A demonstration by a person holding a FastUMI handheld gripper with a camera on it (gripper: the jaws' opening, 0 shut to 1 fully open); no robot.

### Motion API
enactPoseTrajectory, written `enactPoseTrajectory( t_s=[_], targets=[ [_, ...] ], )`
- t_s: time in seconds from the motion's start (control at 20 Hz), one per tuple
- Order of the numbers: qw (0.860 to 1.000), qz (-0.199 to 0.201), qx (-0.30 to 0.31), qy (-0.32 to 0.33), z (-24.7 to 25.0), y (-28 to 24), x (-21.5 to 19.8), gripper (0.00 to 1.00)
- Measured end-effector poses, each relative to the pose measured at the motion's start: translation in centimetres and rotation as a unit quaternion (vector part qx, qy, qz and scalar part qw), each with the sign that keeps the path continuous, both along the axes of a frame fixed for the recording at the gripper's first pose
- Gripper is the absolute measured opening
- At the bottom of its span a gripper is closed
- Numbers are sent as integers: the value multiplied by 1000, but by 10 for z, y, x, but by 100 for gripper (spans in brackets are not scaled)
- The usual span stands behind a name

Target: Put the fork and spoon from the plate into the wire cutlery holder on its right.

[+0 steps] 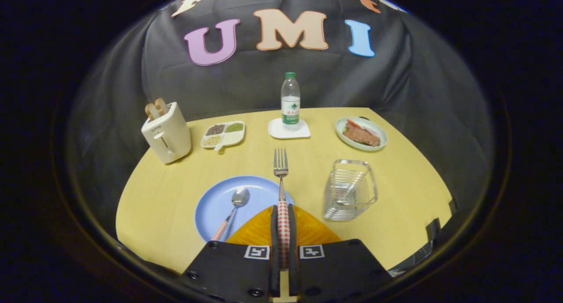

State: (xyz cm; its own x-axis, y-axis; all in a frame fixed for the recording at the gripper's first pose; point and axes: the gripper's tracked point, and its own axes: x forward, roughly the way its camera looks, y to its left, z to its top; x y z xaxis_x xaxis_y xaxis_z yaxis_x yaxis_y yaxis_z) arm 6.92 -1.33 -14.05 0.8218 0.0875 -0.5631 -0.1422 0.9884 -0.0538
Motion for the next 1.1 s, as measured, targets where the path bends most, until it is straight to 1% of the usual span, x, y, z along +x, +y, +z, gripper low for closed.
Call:
enactPoseTrajectory(
  t_s=[0.15, 0.25, 0.4, 0.6, 0.75, 0.95, 1.05, 1.1],
  targets=[
    [999, -17, -21, 24, 20, -45, 2, 11],
    [998, -19, -44, 49, 28, -71, 0, 11],
    [992, -18, -61, 109, 31, -97, -4, 11],
    [975, -17, -34, 217, 23, -103, -9, 11],
    [960, -11, -35, 279, 14, -103, 0, 11],
    [940, -10, -45, 338, -4, -100, 18, 11],
    [934, -8, -54, 352, -14, -99, 27, 11],
    [932, -4, -62, 357, -18, -101, 31, 12]
  ],
)
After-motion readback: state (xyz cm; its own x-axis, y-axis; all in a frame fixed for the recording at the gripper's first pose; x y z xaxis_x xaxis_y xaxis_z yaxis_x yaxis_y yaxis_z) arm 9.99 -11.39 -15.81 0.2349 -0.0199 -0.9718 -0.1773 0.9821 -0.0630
